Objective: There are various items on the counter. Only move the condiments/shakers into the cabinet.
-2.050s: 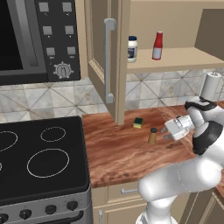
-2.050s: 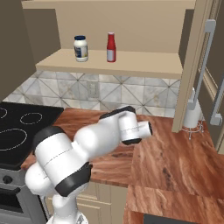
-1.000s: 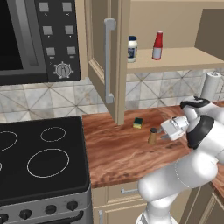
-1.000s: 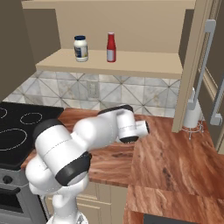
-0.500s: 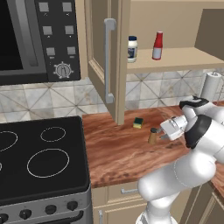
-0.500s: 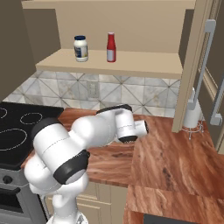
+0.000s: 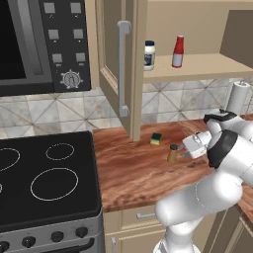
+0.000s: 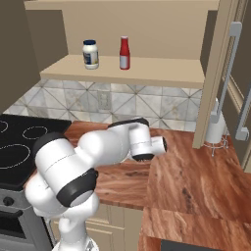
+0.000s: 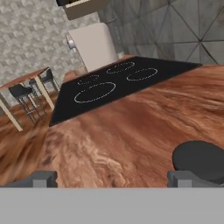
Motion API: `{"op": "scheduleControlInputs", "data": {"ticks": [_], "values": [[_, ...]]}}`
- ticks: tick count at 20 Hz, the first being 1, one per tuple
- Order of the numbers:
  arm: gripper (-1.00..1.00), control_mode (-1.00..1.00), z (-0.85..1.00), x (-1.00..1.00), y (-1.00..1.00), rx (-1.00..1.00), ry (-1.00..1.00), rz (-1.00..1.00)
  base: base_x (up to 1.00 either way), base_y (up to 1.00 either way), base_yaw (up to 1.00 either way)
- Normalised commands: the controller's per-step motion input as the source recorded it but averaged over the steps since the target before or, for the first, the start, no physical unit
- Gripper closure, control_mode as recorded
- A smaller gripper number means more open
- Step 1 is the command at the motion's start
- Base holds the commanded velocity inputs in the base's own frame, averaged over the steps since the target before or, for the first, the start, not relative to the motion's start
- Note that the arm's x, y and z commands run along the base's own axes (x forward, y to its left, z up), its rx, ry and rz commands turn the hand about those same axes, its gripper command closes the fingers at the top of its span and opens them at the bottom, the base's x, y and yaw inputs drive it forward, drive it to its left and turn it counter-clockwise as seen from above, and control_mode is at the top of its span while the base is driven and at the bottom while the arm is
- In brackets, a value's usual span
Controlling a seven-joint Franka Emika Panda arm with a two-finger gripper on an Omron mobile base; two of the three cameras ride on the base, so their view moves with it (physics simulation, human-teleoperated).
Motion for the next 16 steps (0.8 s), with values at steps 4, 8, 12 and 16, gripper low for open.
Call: {"op": "scheduleControlInputs", "data": {"ticks": [4,8,12,16], "values": [[-1.0,-1.0,0.0,0.0,-0.11,0.0,0.0,-0.01,0.0,0.0,0.0],[-1.0,-1.0,0.0,0.0,-0.27,0.0,0.0,0.0,0.0,0.0,0.0],[-1.0,-1.0,0.0,0.01,-0.3,0.0,0.0,0.0,0.0,0.0,0.0],[-1.0,-1.0,-0.05,0.24,-0.14,0.0,0.02,0.0,0.0,0.0,0.0]]}}
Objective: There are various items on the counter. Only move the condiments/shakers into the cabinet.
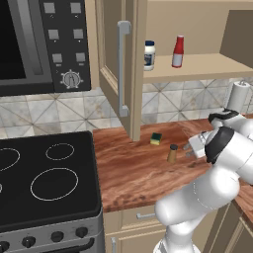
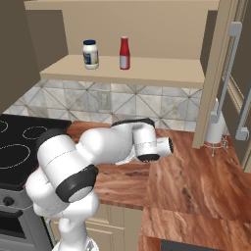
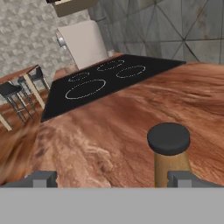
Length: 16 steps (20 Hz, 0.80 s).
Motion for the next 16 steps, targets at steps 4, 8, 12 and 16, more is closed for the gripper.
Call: {"op": "scheduleControlInputs", "data": {"ticks": [4,8,12,16], "values": [[-1.0,-1.0,-0.12,0.28,-0.04,0.0,0.06,0.0,0.0,0.0,0.0],[-1.0,-1.0,-0.16,0.33,0.0,0.0,0.08,0.0,0.0,0.0,0.0],[-1.0,-1.0,-0.29,0.3,-0.02,0.0,0.1,0.01,0.0,0.0,0.0],[-1.0,-1.0,-0.23,0.26,-0.02,0.0,0.08,0.02,0.0,0.0,0.0]]}}
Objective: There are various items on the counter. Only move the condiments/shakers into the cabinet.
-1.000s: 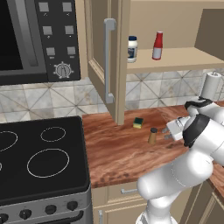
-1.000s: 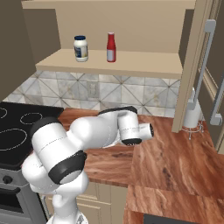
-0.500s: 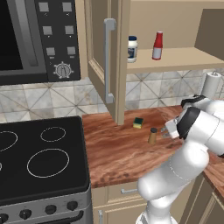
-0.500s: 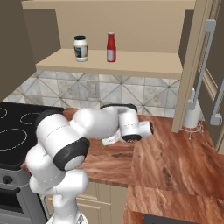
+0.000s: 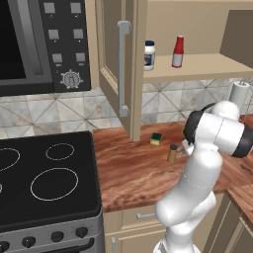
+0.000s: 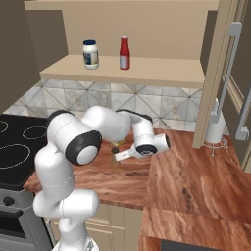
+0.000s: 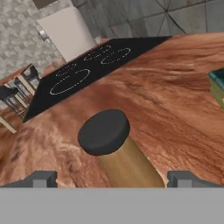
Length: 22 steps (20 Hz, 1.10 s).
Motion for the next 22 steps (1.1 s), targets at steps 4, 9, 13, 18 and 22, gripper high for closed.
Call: {"op": "scheduleControlInputs", "data": {"ticks": [4,9,13,18,22], "values": [[-1.0,-1.0,-0.15,0.19,0.0,0.0,0.06,0.01,0.0,0.0,0.0],[-1.0,-1.0,-0.01,0.07,0.0,0.0,0.01,0.0,0.0,0.0,0.0],[-1.0,-1.0,0.0,0.03,0.0,0.0,0.01,0.0,0.0,0.0,0.0],[-1.0,-1.0,0.0,0.02,0.04,0.0,0.02,0.0,0.0,0.0,0.0],[-1.0,-1.0,0.0,0.0,0.12,0.0,0.01,0.0,0.0,0.0,0.0]]}}
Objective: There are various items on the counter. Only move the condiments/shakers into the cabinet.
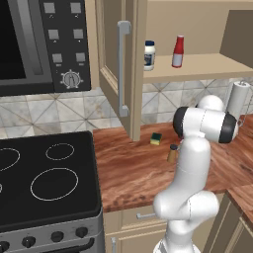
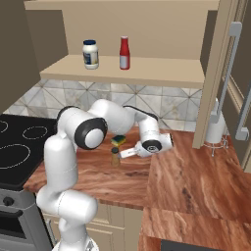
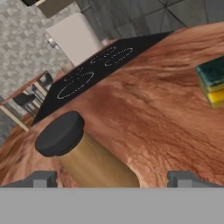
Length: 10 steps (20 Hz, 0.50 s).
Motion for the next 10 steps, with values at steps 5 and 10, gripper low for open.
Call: {"op": "scheduleControlInputs", "data": {"ticks": [5,10], "values": [[-1.0,-1.0,0.0,0.0,0.17,0.0,0.0,0.0,0.0,0.0,0.0],[-1.0,-1.0,0.0,0.0,0.19,0.0,0.0,0.0,0.0,0.0,0.0]]}}
